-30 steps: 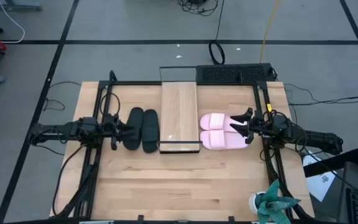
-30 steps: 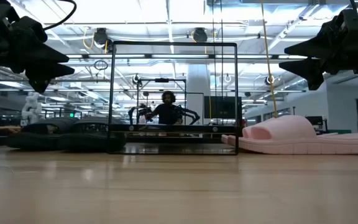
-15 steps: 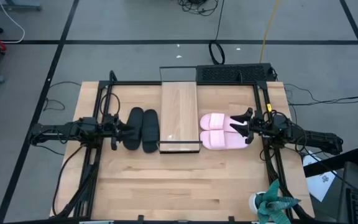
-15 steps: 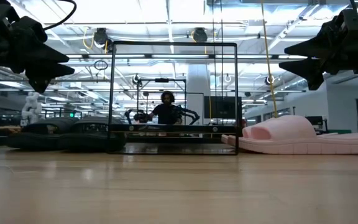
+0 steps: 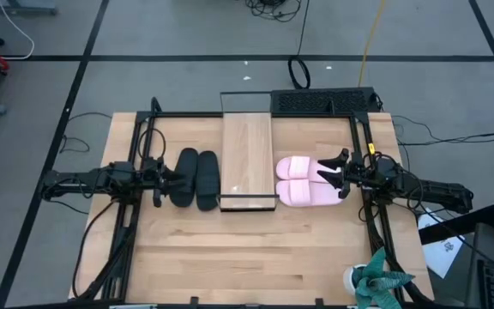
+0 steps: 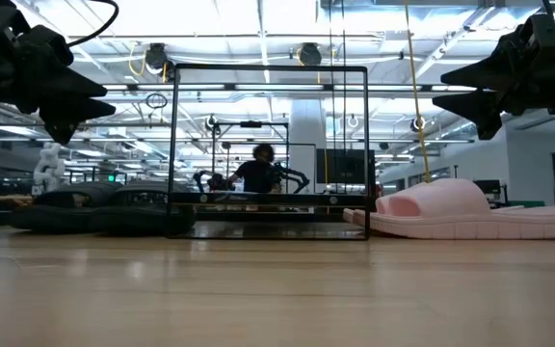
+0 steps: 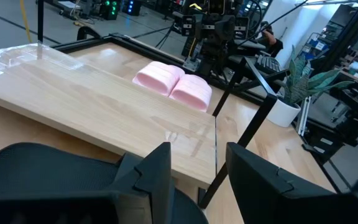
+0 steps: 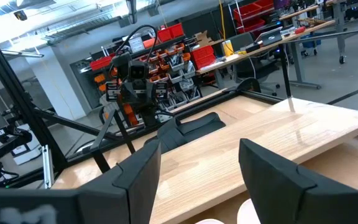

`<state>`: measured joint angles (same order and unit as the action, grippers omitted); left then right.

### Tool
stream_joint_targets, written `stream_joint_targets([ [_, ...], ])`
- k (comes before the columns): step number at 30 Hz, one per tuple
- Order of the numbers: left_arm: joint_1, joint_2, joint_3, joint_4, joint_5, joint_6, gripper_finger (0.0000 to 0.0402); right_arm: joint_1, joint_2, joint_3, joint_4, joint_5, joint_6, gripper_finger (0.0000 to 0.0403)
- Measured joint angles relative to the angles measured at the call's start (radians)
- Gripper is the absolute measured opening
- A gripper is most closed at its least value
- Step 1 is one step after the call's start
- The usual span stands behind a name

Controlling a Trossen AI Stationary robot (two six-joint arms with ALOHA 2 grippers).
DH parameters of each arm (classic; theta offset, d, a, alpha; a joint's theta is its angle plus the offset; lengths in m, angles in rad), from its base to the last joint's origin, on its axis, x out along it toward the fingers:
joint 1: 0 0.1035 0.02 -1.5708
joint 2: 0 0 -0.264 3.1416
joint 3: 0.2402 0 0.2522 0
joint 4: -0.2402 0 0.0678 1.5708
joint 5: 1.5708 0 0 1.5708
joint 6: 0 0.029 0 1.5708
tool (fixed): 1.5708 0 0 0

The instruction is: Pick and place slides into the shelf

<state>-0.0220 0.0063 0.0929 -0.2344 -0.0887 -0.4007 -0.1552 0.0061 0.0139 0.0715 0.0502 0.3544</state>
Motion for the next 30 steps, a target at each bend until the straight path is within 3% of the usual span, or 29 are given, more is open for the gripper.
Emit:
stream_joint_targets([
  [30,0.0,0.0,0.0,0.0,0.0,0.0,0.015,0.0,0.0,0.001,0.016,0.0,0.0,0.0208],
])
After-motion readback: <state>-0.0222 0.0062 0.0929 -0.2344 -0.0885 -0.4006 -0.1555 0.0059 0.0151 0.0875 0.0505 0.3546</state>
